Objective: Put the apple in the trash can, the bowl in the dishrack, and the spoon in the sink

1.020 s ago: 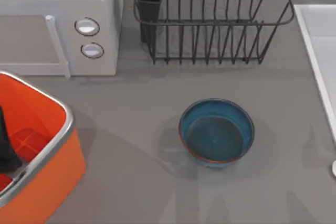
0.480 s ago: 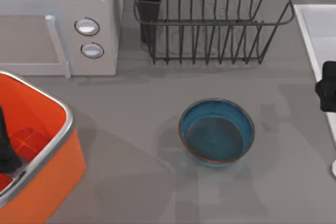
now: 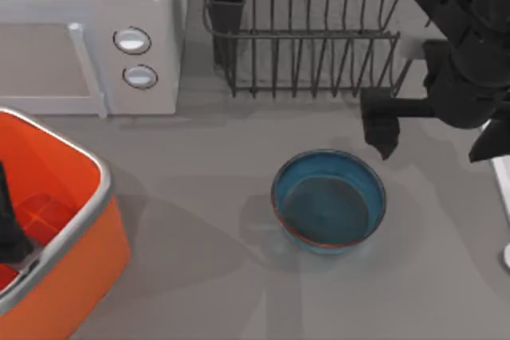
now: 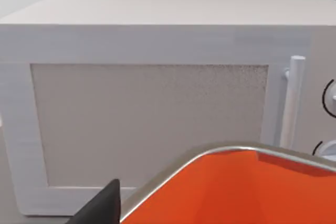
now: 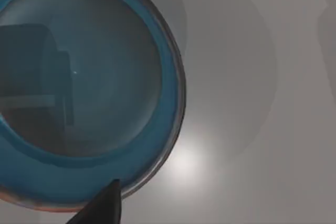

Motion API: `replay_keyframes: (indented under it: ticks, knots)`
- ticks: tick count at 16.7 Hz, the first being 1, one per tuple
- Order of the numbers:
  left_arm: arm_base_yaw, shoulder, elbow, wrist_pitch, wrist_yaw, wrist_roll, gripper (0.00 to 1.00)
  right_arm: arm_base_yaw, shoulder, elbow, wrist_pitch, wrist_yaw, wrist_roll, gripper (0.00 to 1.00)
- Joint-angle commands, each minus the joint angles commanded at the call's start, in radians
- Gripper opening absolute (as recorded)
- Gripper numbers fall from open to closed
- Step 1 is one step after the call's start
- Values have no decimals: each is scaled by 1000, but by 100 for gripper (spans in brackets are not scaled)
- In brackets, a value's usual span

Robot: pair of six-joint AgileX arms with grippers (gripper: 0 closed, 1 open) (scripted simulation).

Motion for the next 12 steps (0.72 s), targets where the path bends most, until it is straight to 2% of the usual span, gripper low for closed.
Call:
replay_keyframes:
  ticks: [5, 12]
  knots:
    - [0, 0, 0, 0, 0, 0, 100, 49, 173, 175, -111, -6, 54, 100]
    - [0, 0, 0, 0, 0, 0, 100, 47, 181, 163, -96, -6, 53, 100]
